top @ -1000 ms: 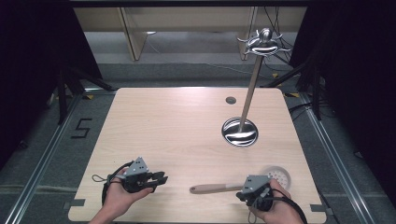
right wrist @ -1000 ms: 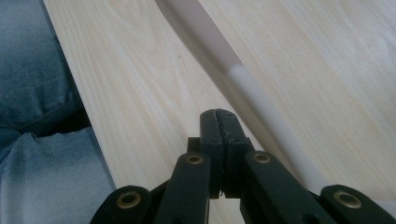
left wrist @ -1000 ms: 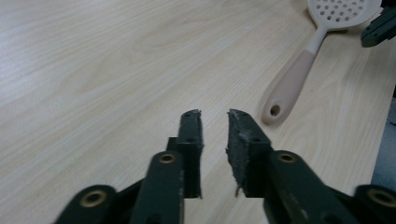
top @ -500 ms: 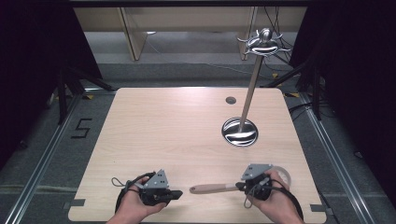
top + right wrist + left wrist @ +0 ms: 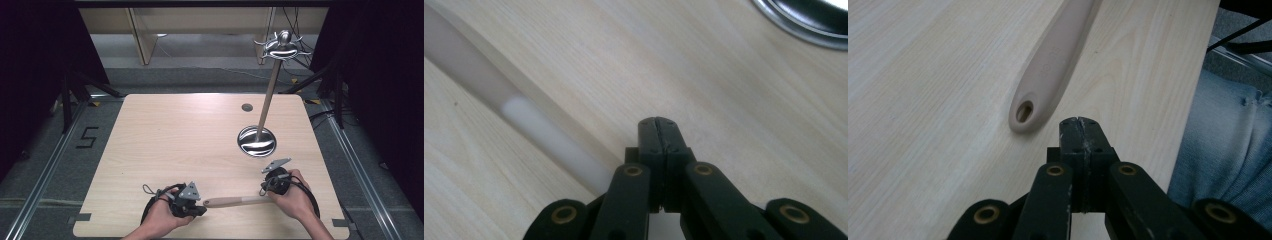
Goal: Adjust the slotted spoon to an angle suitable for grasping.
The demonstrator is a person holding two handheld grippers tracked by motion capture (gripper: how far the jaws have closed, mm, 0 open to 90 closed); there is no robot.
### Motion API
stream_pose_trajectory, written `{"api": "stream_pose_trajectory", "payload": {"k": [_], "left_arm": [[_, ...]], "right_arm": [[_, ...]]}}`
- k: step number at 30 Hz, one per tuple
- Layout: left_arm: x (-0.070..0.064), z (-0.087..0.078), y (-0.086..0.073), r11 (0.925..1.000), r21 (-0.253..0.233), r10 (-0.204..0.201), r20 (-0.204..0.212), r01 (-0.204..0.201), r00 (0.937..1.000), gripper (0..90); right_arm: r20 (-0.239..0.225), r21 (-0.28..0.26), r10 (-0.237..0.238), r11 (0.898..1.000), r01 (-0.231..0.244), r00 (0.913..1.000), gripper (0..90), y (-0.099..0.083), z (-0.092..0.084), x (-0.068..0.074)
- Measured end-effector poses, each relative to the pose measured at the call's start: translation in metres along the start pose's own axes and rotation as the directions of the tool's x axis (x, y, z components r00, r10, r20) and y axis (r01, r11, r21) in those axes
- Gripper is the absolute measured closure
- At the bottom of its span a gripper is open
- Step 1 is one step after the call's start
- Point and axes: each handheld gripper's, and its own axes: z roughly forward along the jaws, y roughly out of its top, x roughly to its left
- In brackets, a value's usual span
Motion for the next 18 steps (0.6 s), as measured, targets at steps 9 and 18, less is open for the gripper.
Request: {"api": "stream_pose_trajectory", "payload": {"k": [9,18], "left_arm": [[0.003,0.012,0.007,0.9976,0.056,0.042,-0.034,-0.040,0.9985,89.3],[0.004,0.021,0.007,0.9986,0.047,0.026,-0.050,-0.024,0.9984,89.3]], "right_arm": [[-0.019,0.040,0.001,0.999,0.000,0.9998,90.0,-0.005,0.004,-0.001],[-0.037,0.055,0.003,0.999,-0.001,0.9993,90.0,-0.006,0.006,0.000]]}}
